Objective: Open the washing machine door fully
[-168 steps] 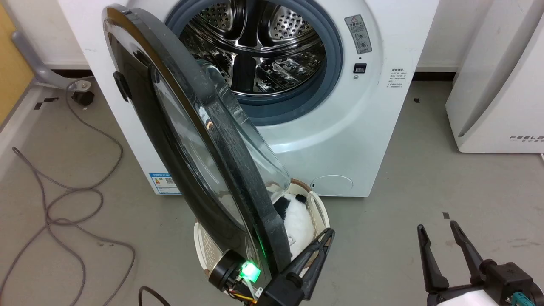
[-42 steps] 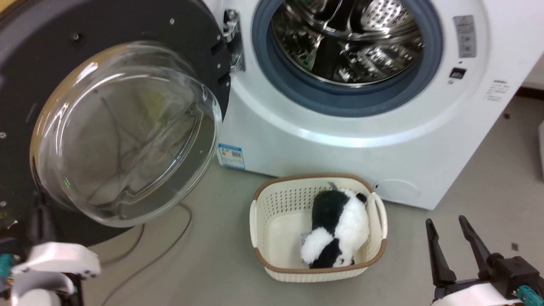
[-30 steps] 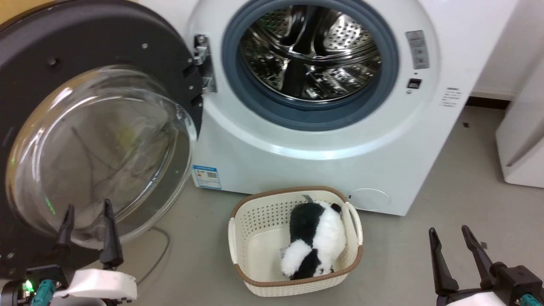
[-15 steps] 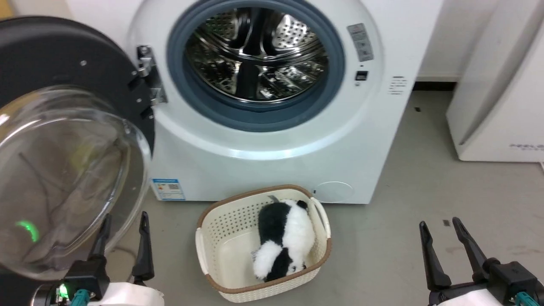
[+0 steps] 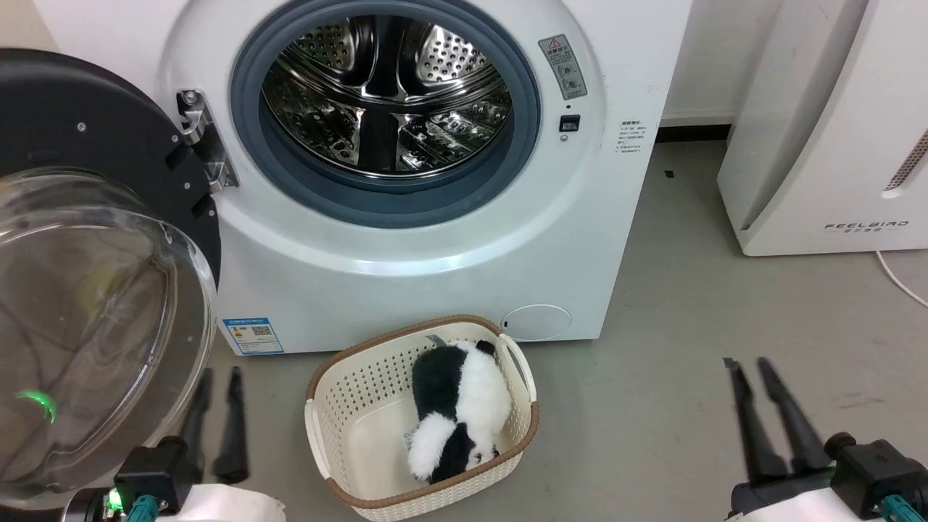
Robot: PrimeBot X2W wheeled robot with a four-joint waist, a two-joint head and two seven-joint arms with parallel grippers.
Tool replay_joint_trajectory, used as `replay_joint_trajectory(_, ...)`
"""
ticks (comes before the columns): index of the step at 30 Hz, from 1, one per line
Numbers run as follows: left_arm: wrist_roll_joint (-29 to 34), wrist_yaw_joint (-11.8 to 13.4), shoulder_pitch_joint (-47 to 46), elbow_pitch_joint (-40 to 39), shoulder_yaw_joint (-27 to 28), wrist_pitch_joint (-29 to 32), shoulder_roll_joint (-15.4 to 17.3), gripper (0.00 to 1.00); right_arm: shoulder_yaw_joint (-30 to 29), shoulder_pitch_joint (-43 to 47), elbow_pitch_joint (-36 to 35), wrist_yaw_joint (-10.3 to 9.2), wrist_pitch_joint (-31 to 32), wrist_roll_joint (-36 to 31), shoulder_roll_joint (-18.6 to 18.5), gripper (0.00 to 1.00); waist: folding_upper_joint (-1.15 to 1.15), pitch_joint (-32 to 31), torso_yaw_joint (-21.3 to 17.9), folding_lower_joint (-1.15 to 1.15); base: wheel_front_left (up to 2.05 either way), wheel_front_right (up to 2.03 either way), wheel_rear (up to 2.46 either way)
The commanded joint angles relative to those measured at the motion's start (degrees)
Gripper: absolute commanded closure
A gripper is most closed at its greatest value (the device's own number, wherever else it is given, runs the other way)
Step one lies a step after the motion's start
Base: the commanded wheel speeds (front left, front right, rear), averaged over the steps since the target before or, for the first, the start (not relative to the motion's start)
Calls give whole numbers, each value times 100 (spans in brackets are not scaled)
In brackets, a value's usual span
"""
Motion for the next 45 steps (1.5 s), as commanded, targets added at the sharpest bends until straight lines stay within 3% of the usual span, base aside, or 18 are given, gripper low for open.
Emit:
replay_joint_trajectory(1, 0, 0, 0, -1, -3, 1, 0, 100, -2, 0, 0, 0, 1, 0, 0, 100, 0, 0, 0, 0, 0, 0, 0)
replay_joint_trajectory(45, 143, 93, -42, -204, -207, 505, -49, 100, 49, -112, -47, 2, 507, -141, 7, 100, 0, -14, 83, 0, 0, 0, 0)
